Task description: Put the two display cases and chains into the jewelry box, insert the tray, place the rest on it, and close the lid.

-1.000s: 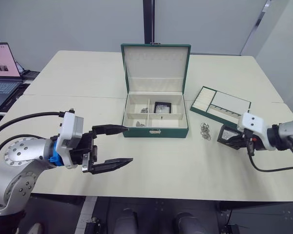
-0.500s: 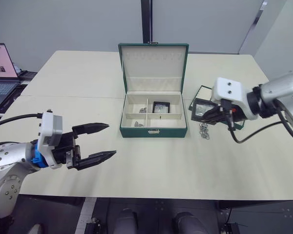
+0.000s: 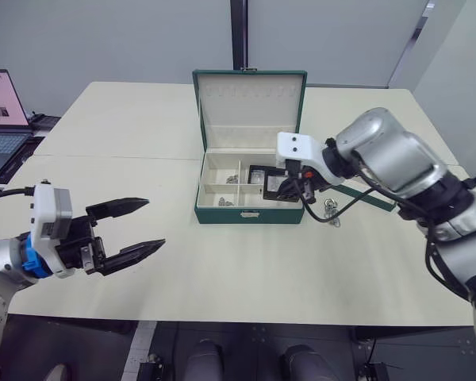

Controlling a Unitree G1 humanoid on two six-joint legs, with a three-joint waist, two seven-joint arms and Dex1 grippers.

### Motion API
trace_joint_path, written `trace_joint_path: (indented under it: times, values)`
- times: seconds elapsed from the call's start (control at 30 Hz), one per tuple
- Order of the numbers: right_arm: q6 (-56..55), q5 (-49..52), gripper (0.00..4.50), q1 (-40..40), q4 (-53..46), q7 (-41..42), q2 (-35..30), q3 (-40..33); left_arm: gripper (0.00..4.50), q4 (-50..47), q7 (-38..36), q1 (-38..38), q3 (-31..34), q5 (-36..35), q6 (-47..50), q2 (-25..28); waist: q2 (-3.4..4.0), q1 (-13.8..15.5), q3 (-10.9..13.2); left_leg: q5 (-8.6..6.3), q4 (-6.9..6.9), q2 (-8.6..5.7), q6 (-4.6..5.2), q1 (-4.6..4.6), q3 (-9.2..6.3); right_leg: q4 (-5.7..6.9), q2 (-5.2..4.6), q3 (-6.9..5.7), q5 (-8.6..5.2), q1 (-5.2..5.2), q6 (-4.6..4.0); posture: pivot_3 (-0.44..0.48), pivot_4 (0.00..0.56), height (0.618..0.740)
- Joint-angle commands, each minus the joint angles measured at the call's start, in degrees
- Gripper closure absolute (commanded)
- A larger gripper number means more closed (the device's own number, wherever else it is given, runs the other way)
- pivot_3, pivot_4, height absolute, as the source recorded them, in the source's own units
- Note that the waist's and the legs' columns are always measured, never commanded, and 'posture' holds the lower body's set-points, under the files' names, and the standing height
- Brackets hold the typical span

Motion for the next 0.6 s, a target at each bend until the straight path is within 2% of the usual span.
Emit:
trace_joint_path:
  times: [0.03, 0.27, 0.6]
  values:
    - [-4.5, -2.9, 4.49, -3.3, 5.6, 0.7, 2.7, 0.1, 0.0, -1.4, -0.1, 0.7, 2.7, -0.4, -0.8, 0.4, 0.0, -0.1, 0.0, 0.0, 0.0, 0.0, 0.0, 0.0, 0.01, 0.0, 0.0, 0.0, 0.0, 0.0, 0.0, 0.0, 0.15, 0.726]
    - [-9.0, -5.9, 4.49, -4.9, 15.0, 2.0, 8.9, -0.3, 0.0, -3.0, 1.4, 0.7, 2.2, -0.6, -0.4, 0.3, -0.01, -0.2, 0.0, 0.0, -0.01, 0.0, 0.0, 0.0, -0.02, 0.02, 0.0, -0.03, 0.0, 0.0, 0.0, 0.0, 0.15, 0.726]
    - [-11.4, -8.6, 4.49, -3.6, 19.2, 2.8, 12.0, -1.4, 0.0, -4.5, 3.1, -0.4, 1.4, -1.2, 1.1, 0.8, 0.0, -0.2, 0.0, 0.0, -0.01, 0.0, 0.0, 0.0, -0.02, 0.04, 0.01, -0.03, 0.0, 0.01, 0.0, 0.0, 0.15, 0.726]
